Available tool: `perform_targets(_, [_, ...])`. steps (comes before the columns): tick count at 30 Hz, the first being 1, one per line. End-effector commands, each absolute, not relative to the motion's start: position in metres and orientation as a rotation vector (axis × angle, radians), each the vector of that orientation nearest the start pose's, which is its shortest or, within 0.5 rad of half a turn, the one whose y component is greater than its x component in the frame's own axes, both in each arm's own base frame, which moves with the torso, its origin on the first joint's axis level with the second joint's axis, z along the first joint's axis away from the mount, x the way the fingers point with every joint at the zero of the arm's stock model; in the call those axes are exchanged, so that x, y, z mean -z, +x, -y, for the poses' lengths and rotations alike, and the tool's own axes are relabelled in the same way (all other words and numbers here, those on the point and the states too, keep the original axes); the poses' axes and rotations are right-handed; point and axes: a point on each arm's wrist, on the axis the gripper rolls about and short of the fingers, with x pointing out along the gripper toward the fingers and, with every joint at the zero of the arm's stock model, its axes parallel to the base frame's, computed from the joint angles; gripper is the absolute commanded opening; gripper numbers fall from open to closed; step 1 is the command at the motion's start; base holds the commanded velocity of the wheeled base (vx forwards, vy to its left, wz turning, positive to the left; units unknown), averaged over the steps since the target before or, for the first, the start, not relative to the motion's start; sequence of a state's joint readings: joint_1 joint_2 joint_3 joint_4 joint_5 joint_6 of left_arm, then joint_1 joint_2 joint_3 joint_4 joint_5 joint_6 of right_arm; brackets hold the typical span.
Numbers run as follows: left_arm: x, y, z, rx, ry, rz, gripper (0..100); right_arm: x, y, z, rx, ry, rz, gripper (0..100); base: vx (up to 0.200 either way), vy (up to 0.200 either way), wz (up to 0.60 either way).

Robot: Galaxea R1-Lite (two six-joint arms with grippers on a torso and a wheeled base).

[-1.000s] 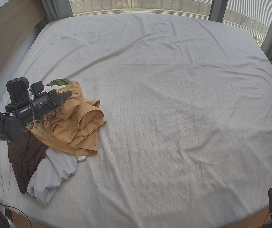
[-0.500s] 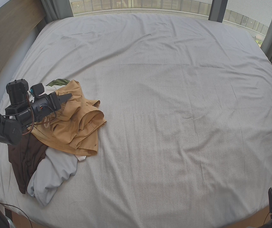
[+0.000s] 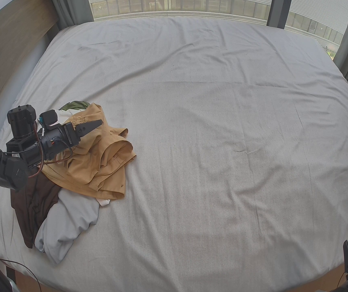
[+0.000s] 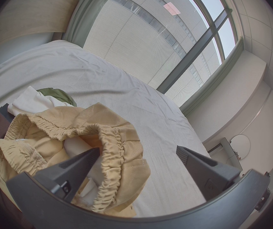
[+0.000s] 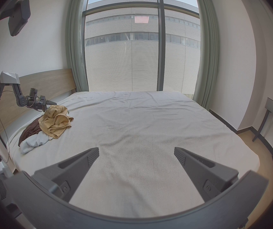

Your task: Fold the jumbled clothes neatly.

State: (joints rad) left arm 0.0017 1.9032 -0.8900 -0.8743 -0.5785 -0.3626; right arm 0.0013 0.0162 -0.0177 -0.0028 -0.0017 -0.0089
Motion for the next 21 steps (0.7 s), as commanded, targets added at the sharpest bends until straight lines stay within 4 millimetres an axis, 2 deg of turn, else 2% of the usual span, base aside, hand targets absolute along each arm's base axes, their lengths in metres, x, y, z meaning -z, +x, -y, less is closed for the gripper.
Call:
perform_targets(1, [-0.161, 0.352, 0.012, 0.545, -0.393, -0.239, 0, -0.076, -0.023, 0.0, 0.0, -0.009, 0.002, 100, 0.0, 0.0, 0.0])
perform_targets(15, [-0.16, 0.354, 0.012, 0.552, -0.377, -0.235, 0, -0.076, -0.023, 0.0, 0.0, -0.009, 0.0, 100, 0.0, 0.0, 0.0])
perform_targets(18, [-0.164, 0.352, 0.014, 0.562, -0.373, -0.221, 0, -0.076, -0.023, 0.0, 0.0, -0.009, 0.002, 100, 0.0, 0.0, 0.0])
perform_targets(19, [-0.176, 0.345, 0.021, 0.593, -0.366, -0.189, 0, -0.076, -0.023, 0.0, 0.0, -0.009, 0.002, 100, 0.0, 0.0, 0.0])
perform_targets(21, [-0.186, 0.336, 0.027, 0.618, -0.359, -0.162, 0, -0.076, -0.023, 0.0, 0.0, -0.009, 0.0, 100, 0.0, 0.0, 0.0])
